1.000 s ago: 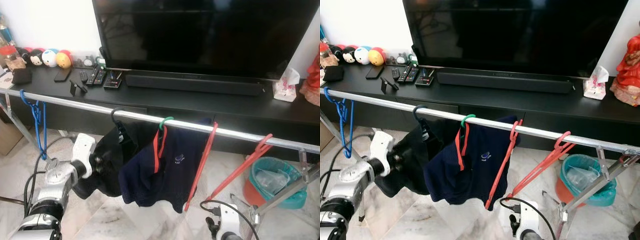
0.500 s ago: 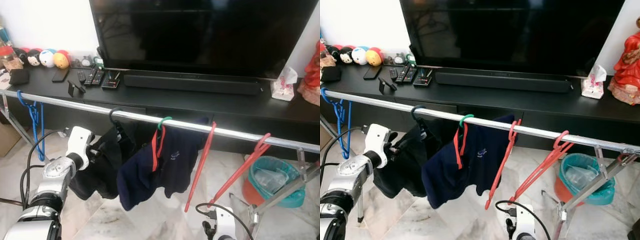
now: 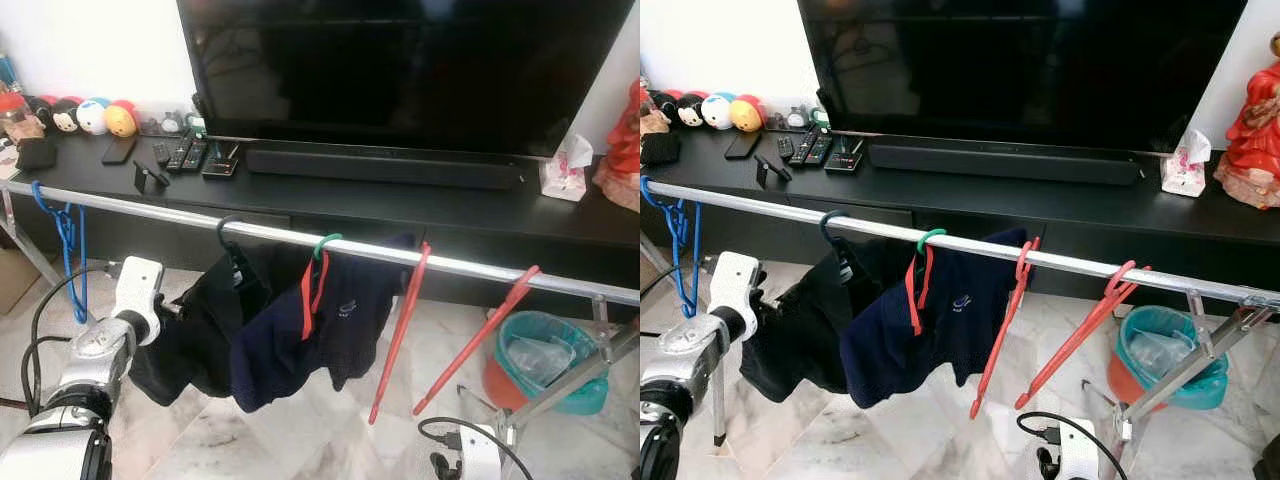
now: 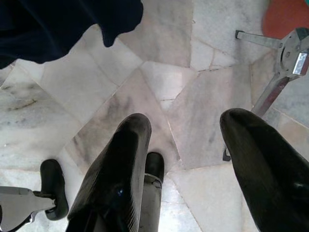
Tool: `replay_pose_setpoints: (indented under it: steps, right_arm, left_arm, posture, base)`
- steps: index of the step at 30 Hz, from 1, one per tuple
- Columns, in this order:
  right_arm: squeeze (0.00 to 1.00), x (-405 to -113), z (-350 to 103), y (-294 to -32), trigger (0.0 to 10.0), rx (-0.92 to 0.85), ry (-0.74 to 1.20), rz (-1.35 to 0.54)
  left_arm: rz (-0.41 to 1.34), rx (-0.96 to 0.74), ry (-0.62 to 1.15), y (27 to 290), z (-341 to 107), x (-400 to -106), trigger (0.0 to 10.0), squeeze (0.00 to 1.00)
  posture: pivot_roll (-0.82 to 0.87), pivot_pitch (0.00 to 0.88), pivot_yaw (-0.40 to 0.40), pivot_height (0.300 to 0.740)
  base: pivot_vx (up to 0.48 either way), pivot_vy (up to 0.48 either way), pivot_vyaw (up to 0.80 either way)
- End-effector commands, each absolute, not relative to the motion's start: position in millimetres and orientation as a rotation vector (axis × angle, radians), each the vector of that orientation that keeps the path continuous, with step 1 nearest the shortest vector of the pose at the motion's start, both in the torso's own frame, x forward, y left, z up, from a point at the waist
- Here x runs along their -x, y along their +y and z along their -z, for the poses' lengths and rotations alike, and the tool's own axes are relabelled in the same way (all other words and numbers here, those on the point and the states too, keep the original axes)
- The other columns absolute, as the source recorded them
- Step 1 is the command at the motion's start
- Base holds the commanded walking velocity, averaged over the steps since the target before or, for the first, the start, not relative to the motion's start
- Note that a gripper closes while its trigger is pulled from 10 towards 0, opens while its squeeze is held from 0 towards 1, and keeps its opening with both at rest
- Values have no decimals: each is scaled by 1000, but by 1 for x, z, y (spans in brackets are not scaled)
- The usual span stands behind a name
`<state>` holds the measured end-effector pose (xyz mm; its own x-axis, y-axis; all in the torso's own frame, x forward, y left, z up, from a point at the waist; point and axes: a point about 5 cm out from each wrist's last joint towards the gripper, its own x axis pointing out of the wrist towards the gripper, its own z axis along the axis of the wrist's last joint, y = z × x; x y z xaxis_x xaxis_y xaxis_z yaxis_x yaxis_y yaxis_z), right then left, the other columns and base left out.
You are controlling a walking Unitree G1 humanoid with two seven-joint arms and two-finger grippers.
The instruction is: Hang hanger
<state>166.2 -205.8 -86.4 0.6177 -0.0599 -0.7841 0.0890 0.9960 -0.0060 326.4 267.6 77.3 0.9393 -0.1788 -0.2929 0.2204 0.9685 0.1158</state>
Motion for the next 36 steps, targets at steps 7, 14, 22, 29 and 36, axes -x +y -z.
replay_pose_setpoints:
  steps: [7,14,22,29,36]
  right_arm:
    - [0,-165,87,-205,10000,-48,898,88]
    - [0,-164,87,-204,10000,-50,904,86]
    - [0,-171,86,-199,10000,-51,894,75]
    - [0,-164,88,-197,10000,-52,889,68]
    - [0,-148,91,-210,10000,-52,904,81]
  left_arm:
    - [232,-93,383,272,-57,-311,10000,0]
    - [351,-38,400,258,-52,-309,10000,0]
    - [375,-67,348,255,-62,-316,10000,0]
    - [364,-78,240,248,-78,-327,10000,0]
    - [402,-55,199,227,-80,-334,10000,0]
  posture:
    - [-56,0,-8,740]
    - [-56,0,-10,740]
    - [-54,0,-9,740]
    - [-52,0,-10,740]
    - [-56,0,-9,740]
  base:
    - [0,0,0]
    - [0,0,0]
    - [0,0,0]
    - [0,0,0]
    - [0,0,0]
